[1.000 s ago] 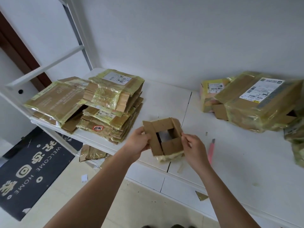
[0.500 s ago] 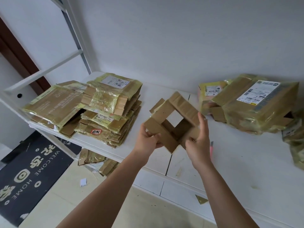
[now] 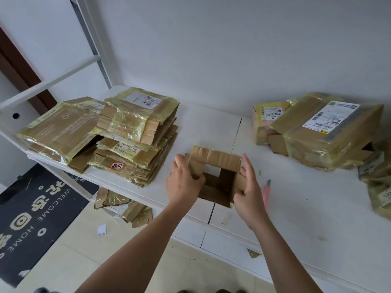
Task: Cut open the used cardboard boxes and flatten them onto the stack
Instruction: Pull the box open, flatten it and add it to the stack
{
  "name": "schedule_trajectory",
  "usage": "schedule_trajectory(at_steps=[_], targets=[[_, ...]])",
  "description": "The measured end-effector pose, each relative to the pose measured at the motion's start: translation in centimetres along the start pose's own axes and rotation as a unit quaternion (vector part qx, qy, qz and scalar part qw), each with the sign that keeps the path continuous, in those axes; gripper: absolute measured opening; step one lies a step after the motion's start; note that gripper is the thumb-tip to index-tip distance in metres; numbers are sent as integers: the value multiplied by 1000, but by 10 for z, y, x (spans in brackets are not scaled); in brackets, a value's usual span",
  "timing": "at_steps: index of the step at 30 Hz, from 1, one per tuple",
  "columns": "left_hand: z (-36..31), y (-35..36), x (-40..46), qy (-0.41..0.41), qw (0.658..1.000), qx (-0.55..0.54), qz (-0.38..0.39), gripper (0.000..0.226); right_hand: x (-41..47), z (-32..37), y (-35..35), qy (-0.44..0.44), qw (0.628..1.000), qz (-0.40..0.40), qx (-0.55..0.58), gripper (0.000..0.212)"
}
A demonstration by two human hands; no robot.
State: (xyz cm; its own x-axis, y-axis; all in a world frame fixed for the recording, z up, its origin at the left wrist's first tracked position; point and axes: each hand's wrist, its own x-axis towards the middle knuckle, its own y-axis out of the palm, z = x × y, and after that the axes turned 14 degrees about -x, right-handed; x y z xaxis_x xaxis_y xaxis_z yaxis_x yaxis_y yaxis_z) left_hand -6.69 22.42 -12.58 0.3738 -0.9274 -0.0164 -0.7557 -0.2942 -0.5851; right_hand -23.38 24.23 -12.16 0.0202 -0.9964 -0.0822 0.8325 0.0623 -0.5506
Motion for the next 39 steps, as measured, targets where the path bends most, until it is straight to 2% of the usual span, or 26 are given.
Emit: schedule_trajectory(at_steps=[2, 4, 5, 7, 9, 11, 13, 15, 17, 19, 20, 22, 24, 27, 30, 31, 33, 34, 36, 39], targets=[[1, -7, 2, -1, 995, -90, 29, 64, 2, -3, -3, 22, 1000, -8, -8, 108], [2, -17, 8, -31, 972, -225, 62, 44, 5, -5, -9, 31, 999, -25, -26, 99], [3, -23, 12, -65, 947, -305, 73, 34, 7, -5, -14, 26, 999, -25, -35, 91], [9, -38, 17, -161, 886, -425, 91, 38, 10, -7, -23, -8, 998, 12, -62, 85], [20, -54, 17, -245, 849, -453, 118, 39, 10, -10, -30, -37, 991, 83, -93, 90], [30, -61, 17, -286, 863, -392, 142, 39, 10, -12, -34, -63, 982, 139, -112, 92], [35, -60, 19, -293, 890, -309, 166, 47, 13, -18, -33, -72, 973, 190, -105, 92], [32, -55, 21, -284, 903, -249, 206, 57, 13, -23, -29, -54, 971, 220, -75, 88], [27, -51, 19, -249, 916, -201, 244, 49, 12, -28, -24, -12, 986, 164, -30, 81], [24, -47, 17, -233, 910, -221, 262, 38, 15, -30, -20, 35, 998, 54, 3, 61], [23, -45, 15, -228, 904, -244, 266, 36, 18, -30, -19, 57, 998, 25, 3, 48], [21, -42, 13, -202, 904, -273, 259, 33, 20, -28, -15, 95, 995, 37, 18, 33], [18, -42, 13, -165, 910, -292, 244, 33, 23, -24, -17, 115, 989, 34, 85, 33], [10, -51, 20, -147, 898, -354, 218, 30, 28, -10, -31, 98, 971, -15, 217, 32], [0, -60, 26, -203, 841, -450, 221, 45, 27, 0, -41, 83, 970, -48, 223, 26], [-3, -60, 26, -210, 843, -437, 234, 56, 25, 1, -40, 78, 974, -51, 205, 25], [-6, -57, 20, -203, 875, -352, 263, 80, 20, 2, -35, 68, 985, -45, 152, 25], [-7, -55, 16, -198, 888, -328, 256, 80, 17, 2, -33, 65, 988, -40, 132, 28], [-6, -49, 12, -185, 898, -329, 226, 59, 15, 3, -31, 61, 991, -44, 109, 38], [-4, -45, 9, -188, 889, -355, 222, 27, 19, 7, -31, 68, 995, -62, 44, 49]])
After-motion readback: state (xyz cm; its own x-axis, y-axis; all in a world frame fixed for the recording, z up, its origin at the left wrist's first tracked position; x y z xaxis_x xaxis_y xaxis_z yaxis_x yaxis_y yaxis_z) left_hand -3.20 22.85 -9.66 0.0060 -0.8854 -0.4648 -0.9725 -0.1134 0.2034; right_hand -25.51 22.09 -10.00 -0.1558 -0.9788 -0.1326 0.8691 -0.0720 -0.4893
